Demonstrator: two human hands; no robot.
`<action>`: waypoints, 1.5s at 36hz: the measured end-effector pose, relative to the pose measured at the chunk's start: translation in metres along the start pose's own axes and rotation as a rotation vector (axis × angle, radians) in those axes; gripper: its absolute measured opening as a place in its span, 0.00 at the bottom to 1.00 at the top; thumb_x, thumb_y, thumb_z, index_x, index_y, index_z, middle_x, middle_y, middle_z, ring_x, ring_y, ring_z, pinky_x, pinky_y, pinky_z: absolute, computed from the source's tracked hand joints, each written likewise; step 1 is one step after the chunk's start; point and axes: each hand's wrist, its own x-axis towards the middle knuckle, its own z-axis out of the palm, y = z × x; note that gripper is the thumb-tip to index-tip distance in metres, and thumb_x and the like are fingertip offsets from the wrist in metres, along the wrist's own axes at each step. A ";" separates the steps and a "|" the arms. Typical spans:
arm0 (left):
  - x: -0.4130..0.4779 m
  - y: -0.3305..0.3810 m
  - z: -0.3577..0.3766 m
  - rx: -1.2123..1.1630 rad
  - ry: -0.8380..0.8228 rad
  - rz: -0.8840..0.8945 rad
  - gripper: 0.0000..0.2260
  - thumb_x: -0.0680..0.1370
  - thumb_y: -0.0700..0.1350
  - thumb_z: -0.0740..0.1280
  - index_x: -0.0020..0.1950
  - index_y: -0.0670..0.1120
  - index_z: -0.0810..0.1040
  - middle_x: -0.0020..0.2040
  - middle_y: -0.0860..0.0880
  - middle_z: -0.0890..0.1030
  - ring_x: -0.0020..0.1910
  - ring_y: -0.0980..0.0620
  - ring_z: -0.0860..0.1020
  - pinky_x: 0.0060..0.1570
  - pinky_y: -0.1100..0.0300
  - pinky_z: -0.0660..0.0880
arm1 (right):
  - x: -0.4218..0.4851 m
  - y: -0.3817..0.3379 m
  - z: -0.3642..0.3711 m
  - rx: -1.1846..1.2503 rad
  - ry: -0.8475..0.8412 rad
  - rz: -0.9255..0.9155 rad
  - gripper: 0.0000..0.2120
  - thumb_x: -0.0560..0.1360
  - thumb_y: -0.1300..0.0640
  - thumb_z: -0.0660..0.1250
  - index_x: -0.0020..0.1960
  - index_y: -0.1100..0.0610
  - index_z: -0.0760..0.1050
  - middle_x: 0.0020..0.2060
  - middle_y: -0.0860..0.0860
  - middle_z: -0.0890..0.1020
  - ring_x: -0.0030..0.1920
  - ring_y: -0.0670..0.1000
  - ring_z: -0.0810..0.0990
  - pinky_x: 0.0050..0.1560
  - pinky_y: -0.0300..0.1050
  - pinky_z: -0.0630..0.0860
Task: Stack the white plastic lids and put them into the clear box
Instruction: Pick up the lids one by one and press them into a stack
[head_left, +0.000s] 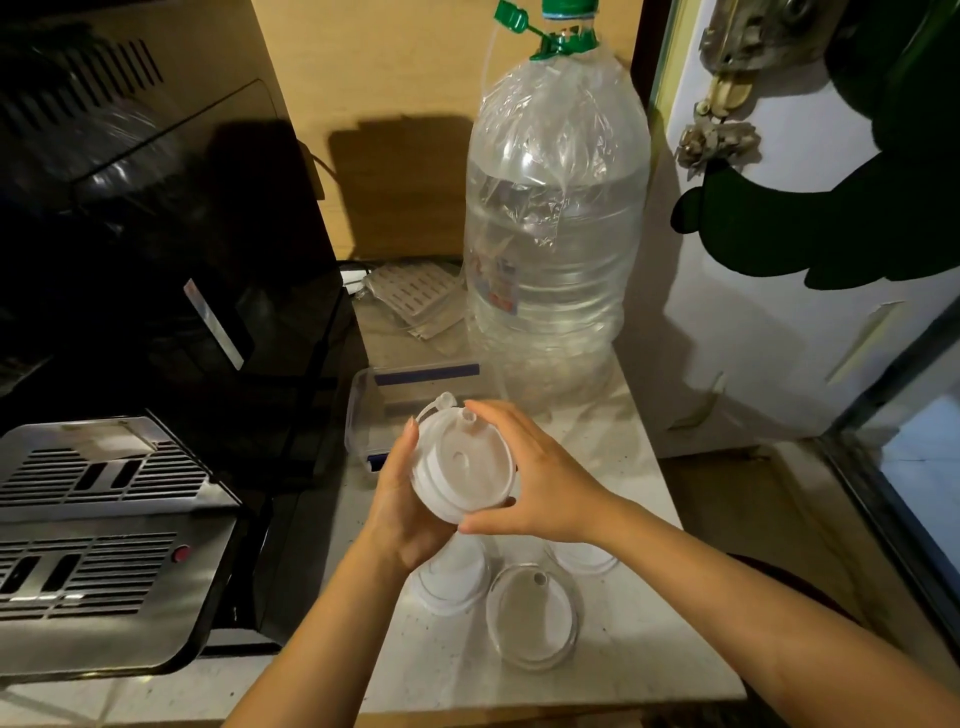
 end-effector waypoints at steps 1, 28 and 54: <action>0.000 0.001 0.001 0.002 -0.006 0.003 0.30 0.52 0.61 0.78 0.48 0.47 0.83 0.44 0.44 0.84 0.44 0.48 0.82 0.42 0.54 0.81 | 0.001 0.000 0.001 -0.005 0.000 -0.009 0.45 0.61 0.48 0.77 0.70 0.46 0.54 0.60 0.35 0.59 0.58 0.34 0.60 0.54 0.25 0.61; 0.018 -0.018 -0.021 0.077 0.044 -0.149 0.32 0.49 0.54 0.79 0.51 0.49 0.77 0.47 0.43 0.78 0.44 0.42 0.77 0.36 0.52 0.78 | -0.053 0.122 -0.006 -0.383 -0.309 0.432 0.50 0.63 0.47 0.75 0.73 0.46 0.46 0.75 0.49 0.50 0.73 0.52 0.51 0.68 0.46 0.58; 0.033 -0.030 -0.029 0.085 0.073 -0.228 0.35 0.49 0.54 0.80 0.53 0.48 0.75 0.46 0.43 0.78 0.45 0.42 0.74 0.33 0.51 0.78 | -0.033 0.092 -0.023 -0.214 0.067 0.493 0.44 0.59 0.44 0.77 0.67 0.51 0.58 0.66 0.49 0.64 0.65 0.50 0.63 0.58 0.43 0.65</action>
